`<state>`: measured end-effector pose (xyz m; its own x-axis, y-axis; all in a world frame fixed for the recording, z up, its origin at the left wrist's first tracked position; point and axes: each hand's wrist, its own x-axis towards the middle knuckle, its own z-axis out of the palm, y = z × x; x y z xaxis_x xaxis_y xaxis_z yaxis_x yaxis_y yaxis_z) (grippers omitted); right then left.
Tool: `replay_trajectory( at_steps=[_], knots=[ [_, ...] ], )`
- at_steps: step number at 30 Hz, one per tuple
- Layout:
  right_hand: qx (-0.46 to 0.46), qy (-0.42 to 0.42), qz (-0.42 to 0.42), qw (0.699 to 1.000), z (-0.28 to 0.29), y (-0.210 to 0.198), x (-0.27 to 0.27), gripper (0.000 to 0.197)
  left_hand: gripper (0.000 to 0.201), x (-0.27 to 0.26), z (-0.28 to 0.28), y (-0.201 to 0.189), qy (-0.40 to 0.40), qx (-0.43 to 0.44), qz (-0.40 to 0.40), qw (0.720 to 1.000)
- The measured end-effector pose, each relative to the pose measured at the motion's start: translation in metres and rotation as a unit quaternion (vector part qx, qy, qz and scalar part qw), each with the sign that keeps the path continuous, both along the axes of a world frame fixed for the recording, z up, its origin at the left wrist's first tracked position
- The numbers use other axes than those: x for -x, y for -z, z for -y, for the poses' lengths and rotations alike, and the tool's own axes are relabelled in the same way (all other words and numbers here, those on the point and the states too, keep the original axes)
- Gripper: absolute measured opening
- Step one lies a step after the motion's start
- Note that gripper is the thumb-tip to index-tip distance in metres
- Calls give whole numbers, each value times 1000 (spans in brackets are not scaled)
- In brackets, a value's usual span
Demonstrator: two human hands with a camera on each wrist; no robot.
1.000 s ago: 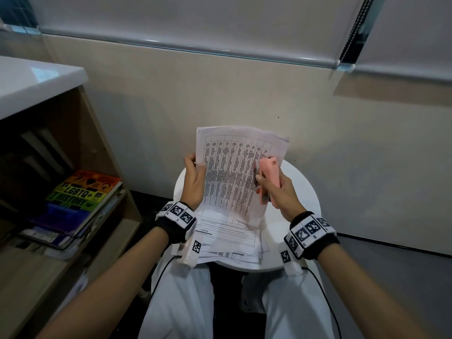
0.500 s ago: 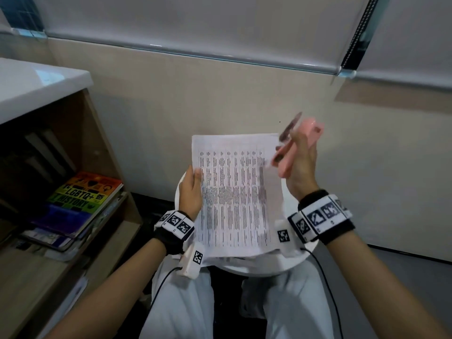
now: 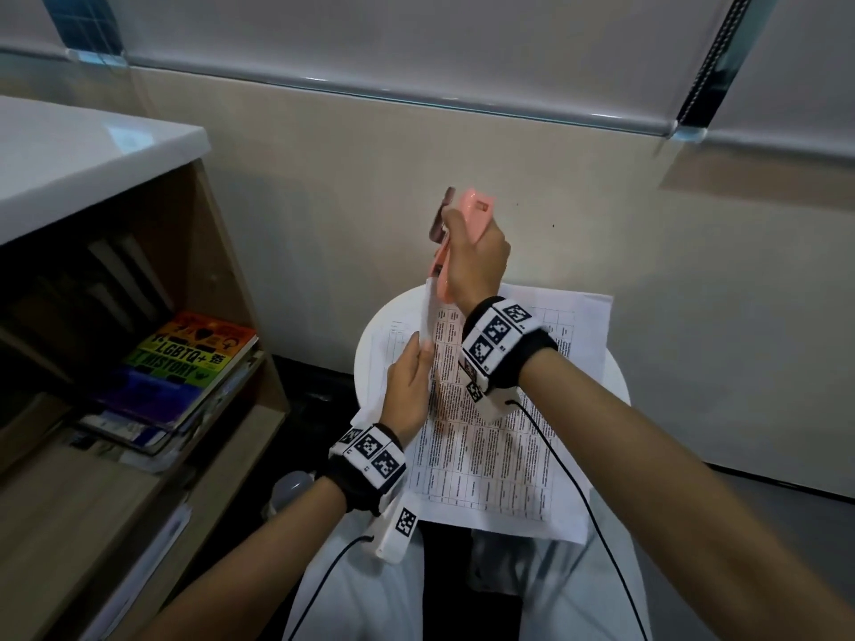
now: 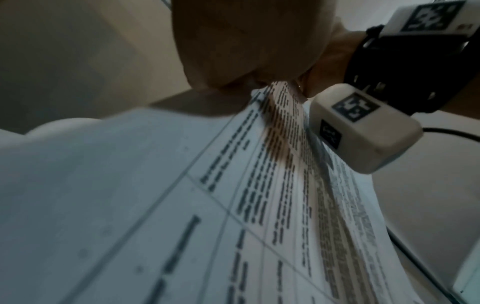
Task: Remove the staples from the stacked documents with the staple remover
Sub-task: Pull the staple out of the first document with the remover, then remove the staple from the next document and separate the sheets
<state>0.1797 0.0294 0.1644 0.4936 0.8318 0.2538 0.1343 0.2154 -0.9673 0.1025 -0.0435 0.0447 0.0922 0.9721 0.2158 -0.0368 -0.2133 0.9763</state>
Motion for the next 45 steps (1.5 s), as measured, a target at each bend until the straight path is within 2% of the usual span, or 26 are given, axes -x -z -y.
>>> replay_trajectory(
  at_steps=[3,8,11,15,19,21,22,25,28,30,32,33,34,36,38,40,42,45],
  knots=[
    [-5,10,37,999,1,4,4,27,36,2,-3,-1,7,-2,2,1000],
    [-26,-1,8,1000,1,7,6,23,35,4,-3,1,12,-6,-3,1000],
    [-19,-10,14,1000,2,8,2,29,36,3,-2,0,15,-3,-13,1000],
    [1,-23,7,1000,7,1,-19,15,34,4,-6,2,7,11,-20,1000],
    [-11,73,-3,997,28,-10,-61,42,34,11,-12,9,-7,26,-34,999],
    [22,115,14,993,39,5,-101,58,33,13,-16,12,-17,33,-26,999],
    [45,96,6,994,46,15,-118,61,34,13,-19,13,-20,37,-16,999],
    [135,-43,-16,990,77,55,-155,38,34,5,-27,15,-26,47,-3,999],
    [288,-132,12,949,109,91,-167,49,34,-13,-36,20,-13,62,2,998],
    [335,-131,21,933,117,107,-175,39,33,-25,-41,25,-11,58,-26,998],
    [355,-75,-27,931,120,116,-188,25,31,-32,-43,33,-7,65,-72,995],
    [353,-36,-68,933,121,119,-195,21,32,-33,-45,40,-11,74,-124,990],
    [346,7,-88,934,122,121,-203,17,33,-32,-48,49,-22,85,-212,973],
    [347,84,-62,932,123,122,-224,17,42,-24,-51,64,-38,119,-424,897],
    [368,113,-30,923,122,126,-250,20,73,-14,-54,76,-39,158,-538,827],
    [390,109,-32,914,123,130,-271,28,109,-8,-59,81,-64,195,-574,793],
    [407,108,-23,907,119,133,-285,32,133,-6,-67,81,-86,224,-575,782],
    [419,98,-8,903,106,139,-289,35,144,-4,-74,81,-83,251,-551,791]
  ],
)
